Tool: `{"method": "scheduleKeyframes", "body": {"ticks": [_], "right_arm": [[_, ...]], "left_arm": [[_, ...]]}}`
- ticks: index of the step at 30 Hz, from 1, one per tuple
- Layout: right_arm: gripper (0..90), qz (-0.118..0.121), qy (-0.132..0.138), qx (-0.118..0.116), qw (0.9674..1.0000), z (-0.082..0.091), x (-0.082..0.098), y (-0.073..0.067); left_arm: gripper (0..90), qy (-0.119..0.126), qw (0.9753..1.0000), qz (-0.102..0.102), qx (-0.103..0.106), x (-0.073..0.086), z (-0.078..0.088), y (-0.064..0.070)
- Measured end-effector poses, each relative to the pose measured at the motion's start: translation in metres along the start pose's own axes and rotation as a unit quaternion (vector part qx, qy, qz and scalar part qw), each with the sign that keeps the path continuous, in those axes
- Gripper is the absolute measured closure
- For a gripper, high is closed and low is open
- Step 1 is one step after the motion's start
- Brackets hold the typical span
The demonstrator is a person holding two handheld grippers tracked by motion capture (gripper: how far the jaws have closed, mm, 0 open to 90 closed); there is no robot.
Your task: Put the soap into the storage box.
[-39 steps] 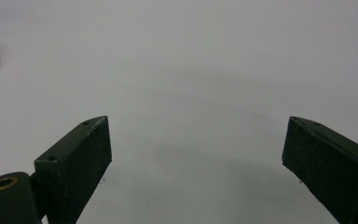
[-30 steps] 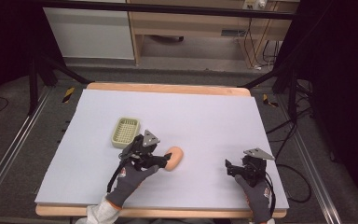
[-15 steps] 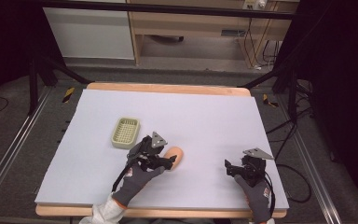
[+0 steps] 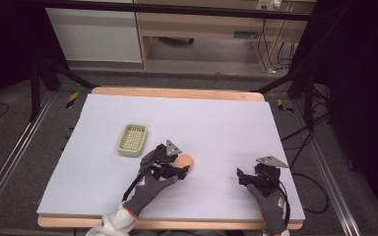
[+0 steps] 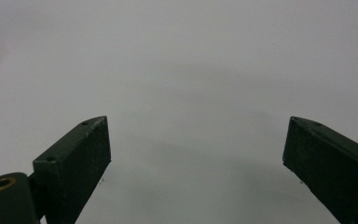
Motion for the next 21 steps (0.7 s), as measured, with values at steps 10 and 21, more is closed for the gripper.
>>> {"method": "scheduleKeyframes", "body": {"ticks": [10,21], "right_arm": [[7.8,0.002,0.0,0.0,1.0,-0.001,0.0,0.0],[7.7,0.002,-0.003,-0.002,1.0,-0.002,0.0,-0.001]], "left_arm": [[25.2,-0.017,0.9998,-0.01,-0.008,0.003,-0.011,0.003],[25.8,-0.034,0.9994,-0.005,-0.007,0.006,-0.021,0.003]]}}
Point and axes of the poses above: each handheld gripper's, and its own axes: z roughly backward along the jaws, x roughly out of its underside, y roughly to its right, the point moved 3 cm from there along -z, roughly forward along the jaws, and after that the axes turned 15 degrees about z, right-handed, at the moved point
